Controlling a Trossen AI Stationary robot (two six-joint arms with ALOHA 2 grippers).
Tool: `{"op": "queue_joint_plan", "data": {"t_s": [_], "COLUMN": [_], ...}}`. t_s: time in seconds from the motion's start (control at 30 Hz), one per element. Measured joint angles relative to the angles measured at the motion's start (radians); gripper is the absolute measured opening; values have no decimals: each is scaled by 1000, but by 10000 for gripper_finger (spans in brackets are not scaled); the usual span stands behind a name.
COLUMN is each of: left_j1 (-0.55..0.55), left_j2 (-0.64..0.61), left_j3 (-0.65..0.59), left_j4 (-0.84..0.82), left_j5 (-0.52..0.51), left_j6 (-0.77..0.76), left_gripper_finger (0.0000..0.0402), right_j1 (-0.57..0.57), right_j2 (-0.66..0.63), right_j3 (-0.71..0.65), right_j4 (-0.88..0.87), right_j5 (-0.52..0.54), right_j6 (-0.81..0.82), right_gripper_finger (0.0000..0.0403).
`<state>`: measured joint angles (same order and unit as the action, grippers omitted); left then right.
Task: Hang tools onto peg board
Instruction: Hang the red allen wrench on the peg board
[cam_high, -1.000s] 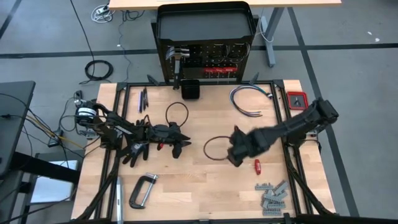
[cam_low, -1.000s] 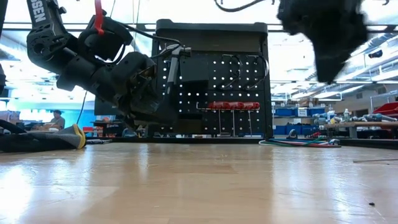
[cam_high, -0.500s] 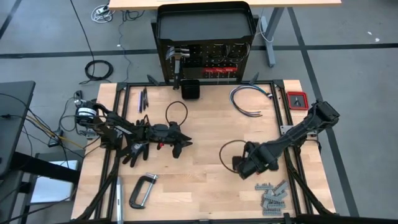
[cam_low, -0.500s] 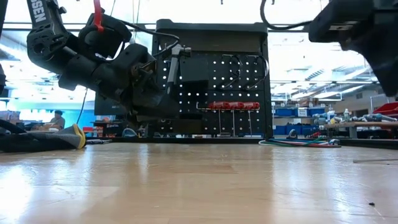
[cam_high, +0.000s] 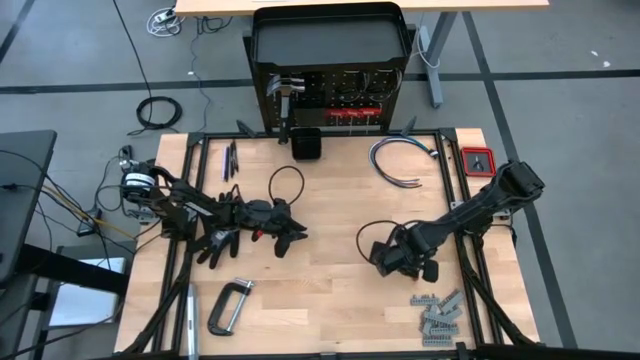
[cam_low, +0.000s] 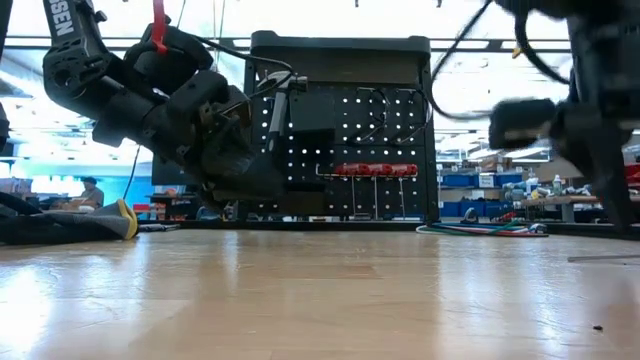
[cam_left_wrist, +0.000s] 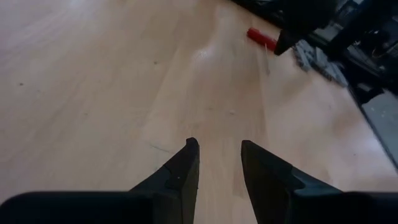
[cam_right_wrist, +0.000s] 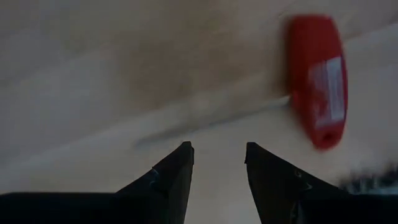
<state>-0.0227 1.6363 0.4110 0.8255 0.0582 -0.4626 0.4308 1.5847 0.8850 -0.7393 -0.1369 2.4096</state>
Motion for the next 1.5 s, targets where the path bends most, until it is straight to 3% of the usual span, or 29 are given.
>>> {"op": "queue_joint_plan", "data": {"t_s": [0.37,0.47,0.67,0.87,0.97,1.07,1.2,1.5], "left_j1": [16,16,16,16,16,16,16,16], "left_j2": [0,0,0,0,0,0,0,0], "left_j3": [0,0,0,0,0,0,0,0], "left_j4": [-9,-5,-6,0,6,21,23,25], "left_j5": [-60,-61,-61,-61,-61,-59,-56,-53], "left_j6": [41,40,11,-17,-20,-29,-41,-41], "left_gripper_finger": [125,125,125,125,125,125,125,125], "right_j1": [-31,-41,-112,-181,-225,-247,-242,-244], "right_j2": [-5,-7,-6,4,5,5,3,3], "right_j3": [-108,-127,-125,-61,-27,-12,-11,-82], "right_j4": [34,37,38,-17,-12,-59,-94,73], "right_j5": [-51,-17,42,249,287,279,249,270], "right_j6": [4,-36,-235,-520,-617,-597,-435,-296], "right_gripper_finger": [157,157,151,145,141,138,138,131]}}
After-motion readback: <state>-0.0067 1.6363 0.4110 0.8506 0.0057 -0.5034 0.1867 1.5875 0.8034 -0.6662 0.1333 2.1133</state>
